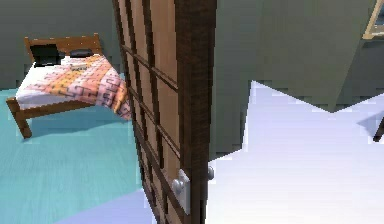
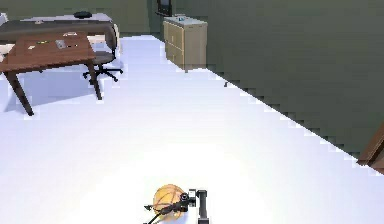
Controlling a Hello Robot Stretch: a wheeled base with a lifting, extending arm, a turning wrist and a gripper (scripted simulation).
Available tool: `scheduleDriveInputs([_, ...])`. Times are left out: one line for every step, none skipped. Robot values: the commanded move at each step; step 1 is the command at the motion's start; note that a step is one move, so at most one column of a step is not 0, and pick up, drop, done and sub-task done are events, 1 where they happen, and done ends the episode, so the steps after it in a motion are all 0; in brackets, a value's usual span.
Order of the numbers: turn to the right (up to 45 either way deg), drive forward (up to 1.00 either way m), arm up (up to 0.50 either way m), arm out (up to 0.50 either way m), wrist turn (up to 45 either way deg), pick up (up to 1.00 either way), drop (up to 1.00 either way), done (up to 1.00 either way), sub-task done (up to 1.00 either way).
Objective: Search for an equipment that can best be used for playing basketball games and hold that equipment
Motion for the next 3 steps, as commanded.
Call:
scheduleDriveInputs([0.0, 0.00, 0.00, 0.00, 45.0, 0.00, 0.00, 0.00, 0.00])
scheduleDriveInputs([0.0, 0.00, 0.00, 0.00, 18.0, 0.00, 0.00, 0.00, 0.00])
scheduleDriveInputs([0.0, 0.00, -0.30, 0.00, 0.0, 0.00, 0.00, 0.00, 0.00])
